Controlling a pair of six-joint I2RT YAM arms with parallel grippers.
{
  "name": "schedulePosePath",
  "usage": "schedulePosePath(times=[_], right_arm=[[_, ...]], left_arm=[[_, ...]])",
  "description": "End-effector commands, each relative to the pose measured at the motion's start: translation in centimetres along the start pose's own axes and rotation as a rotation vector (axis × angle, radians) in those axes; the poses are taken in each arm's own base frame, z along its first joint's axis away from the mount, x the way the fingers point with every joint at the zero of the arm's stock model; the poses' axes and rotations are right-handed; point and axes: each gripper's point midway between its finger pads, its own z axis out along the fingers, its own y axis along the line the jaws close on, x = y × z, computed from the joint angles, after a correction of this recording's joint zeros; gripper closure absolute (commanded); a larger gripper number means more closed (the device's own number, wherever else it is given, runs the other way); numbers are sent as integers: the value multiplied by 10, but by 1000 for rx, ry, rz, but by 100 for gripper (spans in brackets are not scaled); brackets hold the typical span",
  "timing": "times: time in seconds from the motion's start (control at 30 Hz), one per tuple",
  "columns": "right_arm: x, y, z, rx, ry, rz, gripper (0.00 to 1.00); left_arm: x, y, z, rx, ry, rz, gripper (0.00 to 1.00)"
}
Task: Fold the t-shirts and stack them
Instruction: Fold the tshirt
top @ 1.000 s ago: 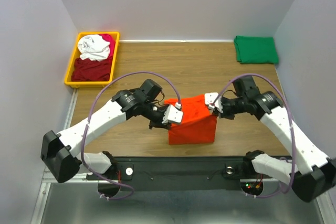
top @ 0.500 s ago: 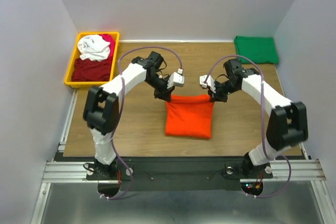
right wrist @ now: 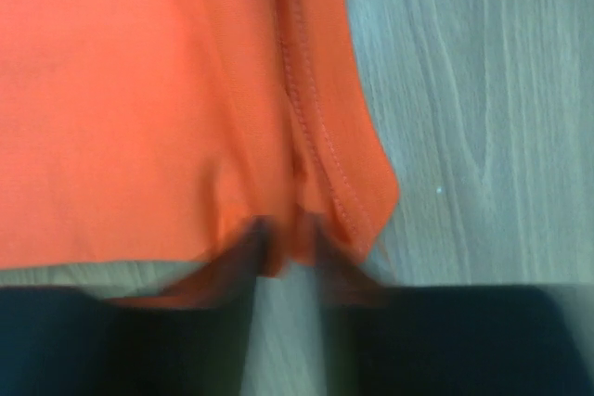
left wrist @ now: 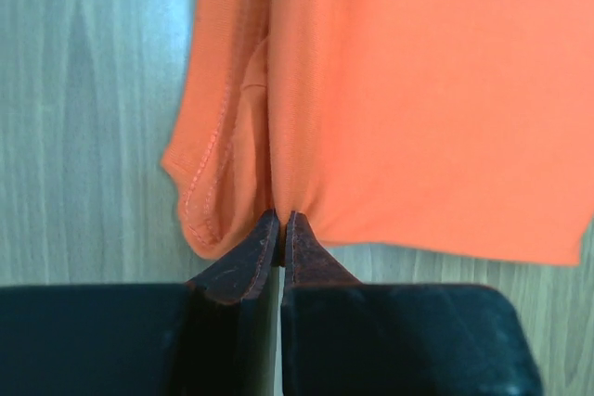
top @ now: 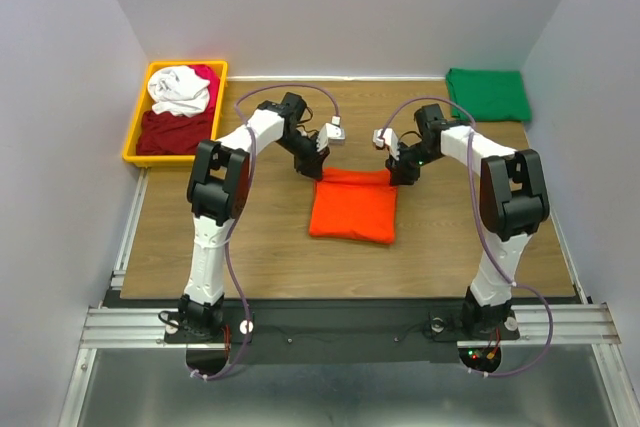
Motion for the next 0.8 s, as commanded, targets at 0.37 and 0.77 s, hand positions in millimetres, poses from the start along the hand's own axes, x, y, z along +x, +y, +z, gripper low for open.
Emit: schedulePosePath(times=[0.37,0.77], right_arm=[[-75,-28,-64,190,-172,311,53],[-100,18,-26,-127,-358,847,70]], left_arm=[[-54,-33,-84,-231,-164,33,52],[-98,-70,-39,-24,-523,-432,52]])
